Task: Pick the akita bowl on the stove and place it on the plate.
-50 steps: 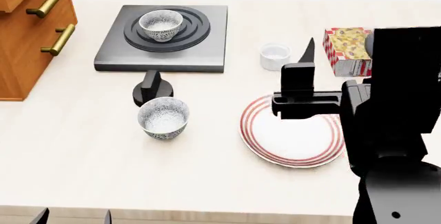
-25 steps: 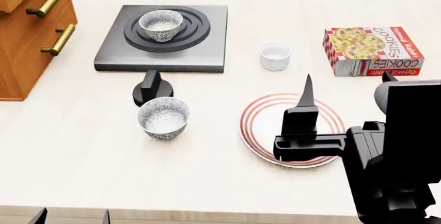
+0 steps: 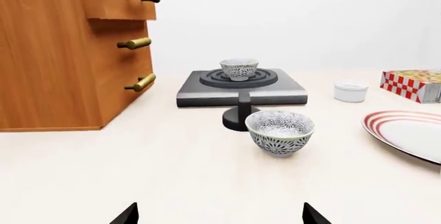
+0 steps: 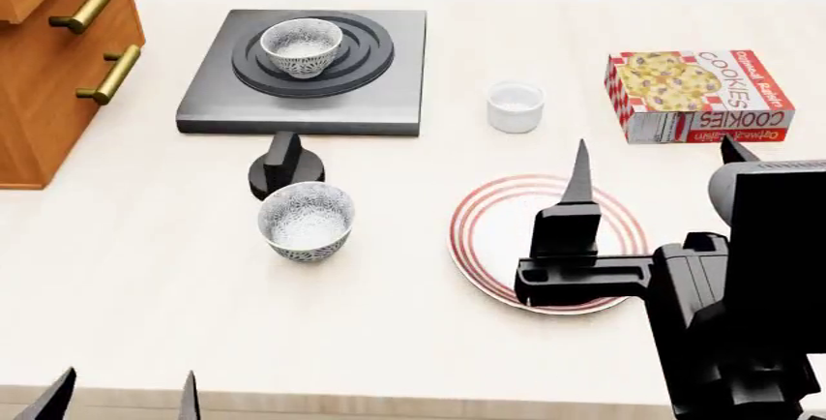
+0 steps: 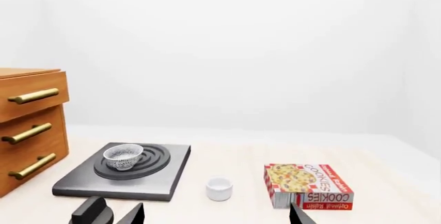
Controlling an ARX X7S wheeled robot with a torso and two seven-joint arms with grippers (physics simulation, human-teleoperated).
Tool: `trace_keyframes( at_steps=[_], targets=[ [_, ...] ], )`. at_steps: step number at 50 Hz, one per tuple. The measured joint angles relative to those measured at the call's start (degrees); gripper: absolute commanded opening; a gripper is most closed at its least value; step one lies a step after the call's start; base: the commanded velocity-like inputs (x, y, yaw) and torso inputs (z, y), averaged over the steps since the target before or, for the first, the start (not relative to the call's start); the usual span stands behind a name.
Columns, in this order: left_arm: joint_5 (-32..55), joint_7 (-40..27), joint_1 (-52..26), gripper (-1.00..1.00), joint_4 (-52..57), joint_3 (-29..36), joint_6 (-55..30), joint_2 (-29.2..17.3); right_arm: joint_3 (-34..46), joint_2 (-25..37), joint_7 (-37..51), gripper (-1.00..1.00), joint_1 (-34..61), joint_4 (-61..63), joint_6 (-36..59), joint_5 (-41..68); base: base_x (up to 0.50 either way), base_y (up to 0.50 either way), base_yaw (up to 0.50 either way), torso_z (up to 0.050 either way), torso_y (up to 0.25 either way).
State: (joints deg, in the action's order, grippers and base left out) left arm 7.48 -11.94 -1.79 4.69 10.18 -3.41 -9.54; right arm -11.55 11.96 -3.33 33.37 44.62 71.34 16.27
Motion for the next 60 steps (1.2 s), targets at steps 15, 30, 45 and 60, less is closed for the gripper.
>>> trace_keyframes(
  at_steps=[15, 30, 45, 60],
  targets=[
    [0.97, -0.54, -9.82, 1.0, 6.76, 0.58, -12.95, -1.4, -0.17, 0.04, 0.32, 1.0, -0.29, -0.25, -0.74, 0.44, 0.0, 0.0, 0.0, 0.0, 0.0],
    [2.07, -0.75, -22.18, 1.0, 3.87, 0.83, -23.84, -1.37, -0.29, 0.07, 0.56, 1.0, -0.35, -0.51, -0.87, 1.08, 0.0, 0.0, 0.0, 0.0, 0.0],
    [2.94, -0.84, -32.16, 1.0, -0.81, 1.17, -30.68, -0.73, -0.22, 0.21, 1.11, 1.0, -0.3, -0.9, -0.87, 1.43, 0.0, 0.0, 0.0, 0.0, 0.0],
    [3.76, -0.97, -35.71, 1.0, -1.8, 1.54, -33.93, -0.76, -0.4, 0.32, 1.42, 1.0, -0.34, -0.98, -0.99, 2.01, 0.0, 0.0, 0.0, 0.0, 0.0]
  ],
)
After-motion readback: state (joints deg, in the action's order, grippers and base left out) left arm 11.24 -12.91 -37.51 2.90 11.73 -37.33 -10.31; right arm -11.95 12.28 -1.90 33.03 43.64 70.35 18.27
